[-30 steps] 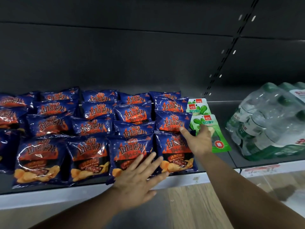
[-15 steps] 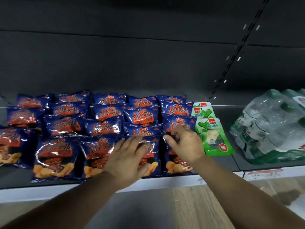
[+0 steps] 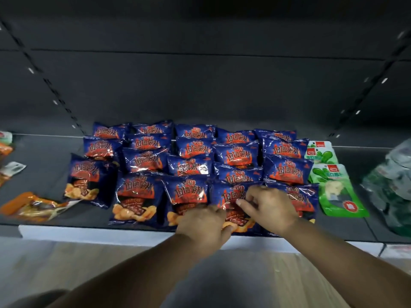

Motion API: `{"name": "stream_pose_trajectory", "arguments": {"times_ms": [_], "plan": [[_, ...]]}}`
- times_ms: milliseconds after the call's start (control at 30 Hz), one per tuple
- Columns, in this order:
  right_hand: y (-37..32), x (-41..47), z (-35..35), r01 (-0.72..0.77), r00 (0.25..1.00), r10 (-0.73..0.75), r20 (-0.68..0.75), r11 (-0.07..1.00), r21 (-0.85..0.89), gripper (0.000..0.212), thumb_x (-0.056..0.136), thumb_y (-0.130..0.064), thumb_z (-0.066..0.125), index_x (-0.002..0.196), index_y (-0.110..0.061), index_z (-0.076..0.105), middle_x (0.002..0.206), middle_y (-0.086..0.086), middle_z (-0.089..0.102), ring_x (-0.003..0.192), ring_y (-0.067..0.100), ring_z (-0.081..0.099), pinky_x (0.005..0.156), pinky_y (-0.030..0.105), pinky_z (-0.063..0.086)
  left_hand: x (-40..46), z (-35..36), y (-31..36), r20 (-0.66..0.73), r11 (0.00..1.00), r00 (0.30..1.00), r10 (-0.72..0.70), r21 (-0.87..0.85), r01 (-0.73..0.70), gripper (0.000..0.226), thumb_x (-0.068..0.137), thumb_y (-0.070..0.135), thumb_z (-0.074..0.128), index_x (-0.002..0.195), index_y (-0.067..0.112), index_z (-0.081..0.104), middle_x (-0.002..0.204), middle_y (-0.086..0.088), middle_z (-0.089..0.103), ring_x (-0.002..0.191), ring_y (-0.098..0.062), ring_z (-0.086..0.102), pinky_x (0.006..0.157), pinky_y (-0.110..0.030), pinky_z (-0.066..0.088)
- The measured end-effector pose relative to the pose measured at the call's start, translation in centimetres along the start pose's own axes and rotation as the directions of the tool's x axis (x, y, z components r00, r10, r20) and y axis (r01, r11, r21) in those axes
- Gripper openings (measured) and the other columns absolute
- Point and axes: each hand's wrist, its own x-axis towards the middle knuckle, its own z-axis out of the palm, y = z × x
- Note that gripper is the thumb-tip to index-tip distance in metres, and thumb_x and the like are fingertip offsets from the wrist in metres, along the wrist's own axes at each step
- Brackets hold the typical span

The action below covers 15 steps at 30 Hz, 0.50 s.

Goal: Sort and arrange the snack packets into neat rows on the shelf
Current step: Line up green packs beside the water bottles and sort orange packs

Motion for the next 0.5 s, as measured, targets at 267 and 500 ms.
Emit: {"name": "stream_pose_trajectory", "arguments": {"times_ms": [267,500], "plan": [[-0.5,-0.9,0.7,0.076,0.996,-0.078,-0.033,0.996,-0.048,0.039,0.072,-0.04,0.063,0.058,-0.029,0.028,0.045,-0.011,0.026,0.032,0.011,0.043,0.044,0.006,0.003,-0.2,1.1,-3.7,0.098,0.995,0.993,-0.061,-0.074,0.068,0.032,0.097,0.04,0.037,0.107,0.016,0.057,0.113,-0.004,0.062,0.104,-0.023,0.057,0.075,-0.028,0.04],[-0.3,-1.8,1.5,0.016,0.983,-0.038,-0.178,0.992,-0.125,0.036,0.073,-0.044,0.049,0.049,-0.02,0.041,0.041,-0.005,0.045,0.032,0.013,0.044,0.038,0.015,0.018,-0.4,-0.4,-1.5,0.134,0.963,0.957,0.256,-0.119,-0.241,0.035,0.098,0.043,0.035,0.107,0.017,0.057,0.117,-0.001,0.057,0.106,-0.023,0.055,0.078,-0.03,0.039]]}}
